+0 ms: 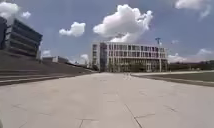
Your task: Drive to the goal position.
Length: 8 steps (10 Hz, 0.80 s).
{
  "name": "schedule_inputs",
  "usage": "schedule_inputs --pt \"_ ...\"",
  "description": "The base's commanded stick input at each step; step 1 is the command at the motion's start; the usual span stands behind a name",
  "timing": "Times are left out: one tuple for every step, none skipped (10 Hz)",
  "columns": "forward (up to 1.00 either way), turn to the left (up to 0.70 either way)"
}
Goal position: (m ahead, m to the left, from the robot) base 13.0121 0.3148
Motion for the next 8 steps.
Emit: schedule_inputs --pt "0.5 0.0" --pt "0.5 0.0" --pt "0.5 0.0" --pt "0.5 0.0" --pt "0.5 0.0" --pt "0.5 0.0" --pt "0.48 0.0" --pt "0.0 0.0"
